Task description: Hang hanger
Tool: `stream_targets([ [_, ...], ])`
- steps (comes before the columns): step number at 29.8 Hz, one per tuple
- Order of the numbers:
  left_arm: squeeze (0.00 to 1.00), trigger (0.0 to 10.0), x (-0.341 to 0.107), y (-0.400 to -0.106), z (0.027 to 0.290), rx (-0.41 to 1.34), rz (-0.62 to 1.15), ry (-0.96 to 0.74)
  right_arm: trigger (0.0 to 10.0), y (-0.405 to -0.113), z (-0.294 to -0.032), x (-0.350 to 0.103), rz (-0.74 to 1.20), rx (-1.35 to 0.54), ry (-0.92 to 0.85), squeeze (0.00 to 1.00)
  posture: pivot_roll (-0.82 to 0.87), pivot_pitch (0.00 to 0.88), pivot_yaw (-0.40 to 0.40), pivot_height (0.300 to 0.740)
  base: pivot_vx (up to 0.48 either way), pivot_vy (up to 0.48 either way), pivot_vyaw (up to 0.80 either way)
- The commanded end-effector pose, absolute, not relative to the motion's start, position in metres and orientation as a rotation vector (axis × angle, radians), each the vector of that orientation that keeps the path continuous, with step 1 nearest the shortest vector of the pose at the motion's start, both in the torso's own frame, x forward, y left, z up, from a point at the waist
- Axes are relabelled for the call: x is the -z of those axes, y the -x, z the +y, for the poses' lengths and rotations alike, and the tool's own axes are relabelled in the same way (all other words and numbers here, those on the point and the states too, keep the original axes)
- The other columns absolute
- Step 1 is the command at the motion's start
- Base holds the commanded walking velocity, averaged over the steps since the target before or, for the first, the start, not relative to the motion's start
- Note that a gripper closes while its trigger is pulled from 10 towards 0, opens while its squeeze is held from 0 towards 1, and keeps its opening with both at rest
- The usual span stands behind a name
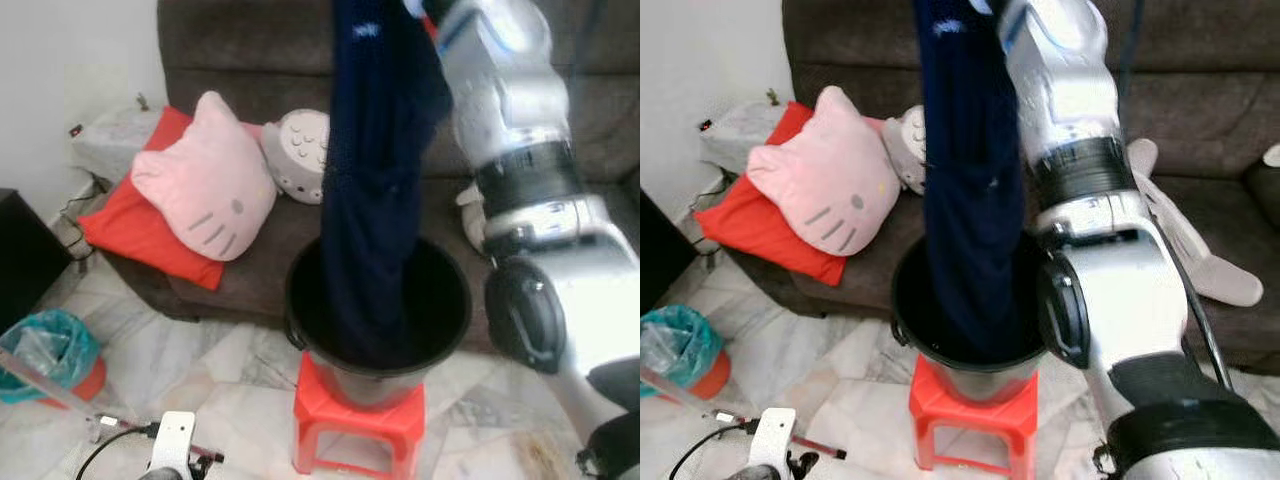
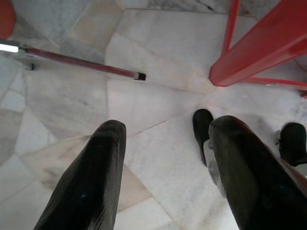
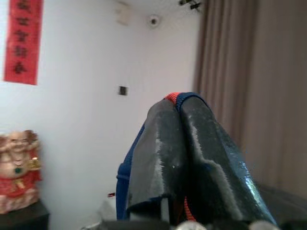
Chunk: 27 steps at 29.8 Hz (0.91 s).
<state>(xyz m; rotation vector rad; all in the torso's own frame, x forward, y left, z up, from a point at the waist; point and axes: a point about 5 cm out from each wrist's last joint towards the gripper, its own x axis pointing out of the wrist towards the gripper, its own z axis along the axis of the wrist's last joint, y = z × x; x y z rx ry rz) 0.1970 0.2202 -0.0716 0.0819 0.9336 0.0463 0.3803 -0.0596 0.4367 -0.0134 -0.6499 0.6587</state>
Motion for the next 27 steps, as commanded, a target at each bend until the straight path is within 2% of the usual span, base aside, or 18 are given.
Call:
stream_targets([
  [1,0.00,10.0,0.073,-0.192,0.226,-0.059,0.944,-0.105,10.0,-0.373,-0.046,-0.450,-0.683,-0.700,0.028,0.00,-0.08,0.000,0.049,0.740,0.000,0.000,0.00],
  [2,0.00,10.0,0.070,-0.197,0.226,-0.063,0.934,-0.103,10.0,-0.370,-0.036,-0.456,-0.690,-0.739,0.018,0.00,-0.08,0.000,0.045,0.740,0.000,0.000,0.00],
  [6,0.00,10.0,0.068,-0.201,0.225,-0.065,0.922,-0.097,10.0,-0.369,-0.032,-0.453,-0.708,-0.744,0.025,0.00,-0.07,0.000,0.040,0.740,0.000,0.000,0.00],
  [13,0.00,10.0,0.068,-0.202,0.226,-0.070,0.914,-0.089,10.0,-0.380,-0.060,-0.413,-0.746,-0.554,0.100,0.00,-0.09,0.000,0.055,0.740,0.000,0.000,0.00],
  [15,0.00,10.0,0.068,-0.201,0.227,-0.069,0.914,-0.092,10.0,-0.370,-0.087,-0.398,-0.802,-0.426,0.182,0.00,-0.10,0.000,0.065,0.740,0.000,0.000,0.00],
  [16,0.00,10.0,0.068,-0.201,0.227,-0.069,0.914,-0.092,10.0,-0.370,-0.087,-0.398,-0.802,-0.426,0.182,0.00,-0.10,0.000,0.065,0.740,0.000,0.000,0.00],
  [21,0.00,10.0,0.067,-0.201,0.228,-0.069,0.913,-0.096,10.0,-0.358,-0.120,-0.387,-0.809,-0.260,0.157,0.00,-0.11,0.000,0.073,0.740,0.000,0.000,0.00],
  [23,0.00,10.0,0.066,-0.203,0.228,-0.067,0.908,-0.097,10.0,-0.352,-0.142,-0.367,-0.777,-0.152,0.163,0.00,-0.10,0.000,0.074,0.740,0.000,0.000,0.00],
  [26,0.00,10.0,0.066,-0.204,0.229,-0.068,0.904,-0.095,10.0,-0.348,-0.153,-0.353,-0.743,-0.091,0.146,0.00,-0.10,0.000,0.076,0.740,0.000,0.000,0.00],
  [27,0.00,10.0,0.065,-0.205,0.229,-0.071,0.895,-0.088,10.0,-0.342,-0.168,-0.332,-0.695,0.002,0.143,0.00,-0.10,0.000,0.077,0.740,0.000,0.000,0.00],
])
